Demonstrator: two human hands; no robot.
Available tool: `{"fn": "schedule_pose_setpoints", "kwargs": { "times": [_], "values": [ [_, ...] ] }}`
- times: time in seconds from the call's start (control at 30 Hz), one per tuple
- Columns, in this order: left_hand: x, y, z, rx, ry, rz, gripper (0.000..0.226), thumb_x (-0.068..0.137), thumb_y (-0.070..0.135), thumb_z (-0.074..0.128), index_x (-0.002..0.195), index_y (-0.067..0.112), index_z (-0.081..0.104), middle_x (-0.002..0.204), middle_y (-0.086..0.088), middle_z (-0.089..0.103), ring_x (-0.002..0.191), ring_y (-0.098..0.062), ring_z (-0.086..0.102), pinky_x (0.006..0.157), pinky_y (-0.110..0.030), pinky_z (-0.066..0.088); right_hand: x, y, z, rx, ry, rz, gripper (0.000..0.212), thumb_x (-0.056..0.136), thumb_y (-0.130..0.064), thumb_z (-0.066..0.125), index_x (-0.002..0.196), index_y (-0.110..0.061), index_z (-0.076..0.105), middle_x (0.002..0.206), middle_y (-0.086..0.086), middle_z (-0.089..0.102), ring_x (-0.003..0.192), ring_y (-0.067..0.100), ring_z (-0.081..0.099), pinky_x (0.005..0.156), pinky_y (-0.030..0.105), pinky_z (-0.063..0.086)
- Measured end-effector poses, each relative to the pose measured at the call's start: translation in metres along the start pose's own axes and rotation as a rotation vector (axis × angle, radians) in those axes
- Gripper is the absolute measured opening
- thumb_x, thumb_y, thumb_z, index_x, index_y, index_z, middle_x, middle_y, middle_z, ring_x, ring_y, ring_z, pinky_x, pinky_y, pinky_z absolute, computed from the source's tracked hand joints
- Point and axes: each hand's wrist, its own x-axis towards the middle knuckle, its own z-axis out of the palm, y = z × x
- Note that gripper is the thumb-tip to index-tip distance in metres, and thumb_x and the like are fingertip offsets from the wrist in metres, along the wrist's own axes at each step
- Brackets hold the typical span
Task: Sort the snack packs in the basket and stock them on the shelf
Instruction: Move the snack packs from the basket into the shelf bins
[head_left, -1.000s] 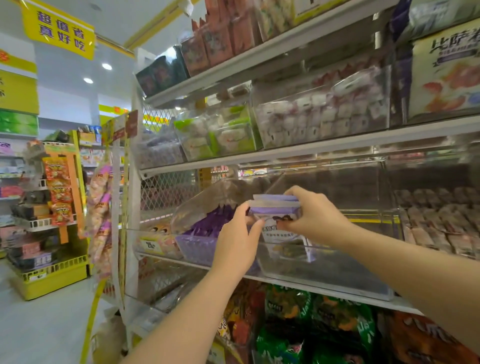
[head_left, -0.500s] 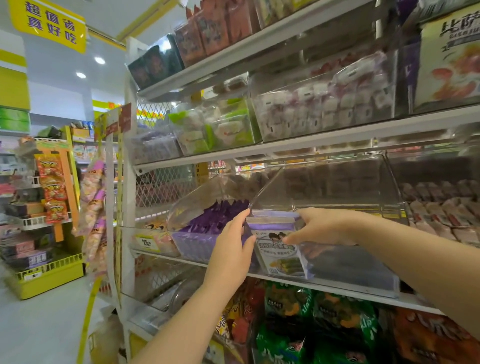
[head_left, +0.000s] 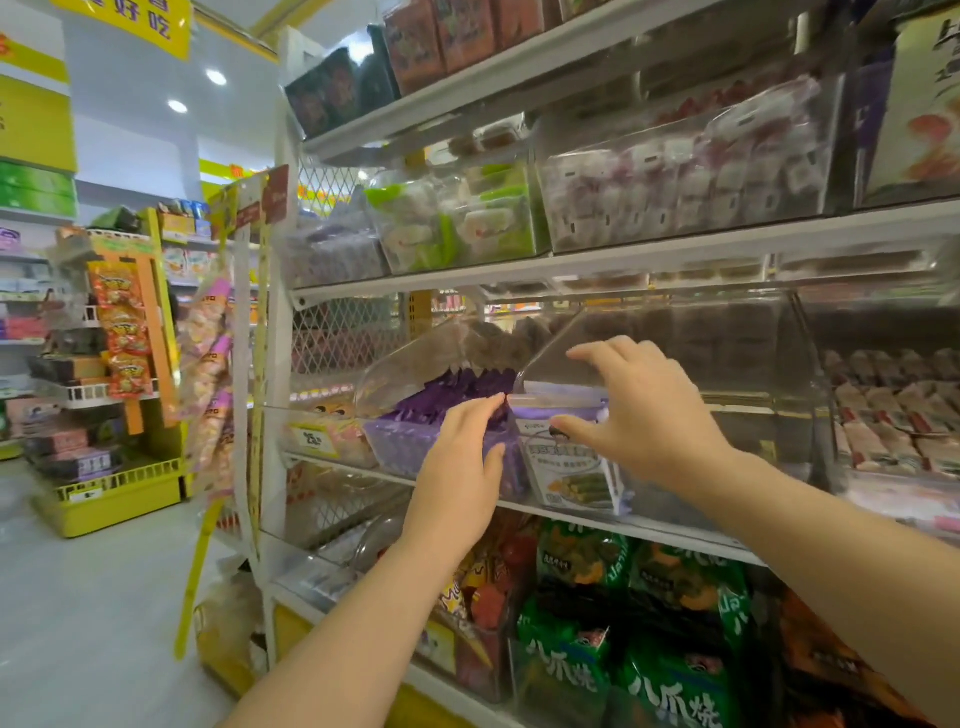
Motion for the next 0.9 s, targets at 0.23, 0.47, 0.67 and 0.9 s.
{"fn": "schedule_pose_setpoints", "kwargs": {
  "times": [0.23,0.47,0.67,0.9],
  "values": [
    [-0.072,-0.07,-0.035,0.124,0.043,-0.16,0.028,0.095,0.015,0.053,0.119,0.027,0.062,0.111,0.008,0.066,0.099,-0.012,0.063,0.086,-0.032,0.05,-0.042,-0.092,0.08,0.106,-0.086,-0.431,0.022,0.086,-0.032,0.058,0.105,-0.022,0.064,0.096,-0.003,0.063,0.09,0.024,0.055,0.075,0.036,0.044],
    [-0.172,-0.18,-0.048,0.22,-0.066,-0.504,0.02,0.095,0.021,0.054,0.106,0.03,0.068,0.096,0.01,0.072,0.09,-0.012,0.066,0.076,-0.034,0.053,-0.097,-0.164,0.219,0.247,-0.511,-0.342,0.028,0.091,-0.036,0.051,0.117,-0.026,0.055,0.112,-0.002,0.061,0.108,0.024,0.053,0.083,0.035,0.045],
    [-0.229,-0.261,-0.017,0.295,-0.178,-0.688,0.022,0.094,0.025,0.055,0.112,0.031,0.066,0.106,0.006,0.07,0.096,-0.017,0.064,0.075,-0.031,0.049,-0.139,-0.178,0.328,0.329,-0.831,-0.234,0.034,0.092,-0.038,0.054,0.123,-0.023,0.053,0.124,0.0,0.057,0.11,0.021,0.055,0.077,0.03,0.044],
    [-0.243,-0.331,0.017,0.262,-0.228,-0.751,0.036,0.094,0.021,0.055,0.13,0.019,0.054,0.129,-0.007,0.052,0.102,-0.024,0.058,0.078,-0.029,0.039,-0.176,-0.175,0.404,0.533,-1.057,0.089,0.083,0.085,-0.047,0.064,0.149,-0.024,0.017,0.148,0.005,0.031,0.131,0.023,0.04,0.1,0.036,0.042]
  ]
}}
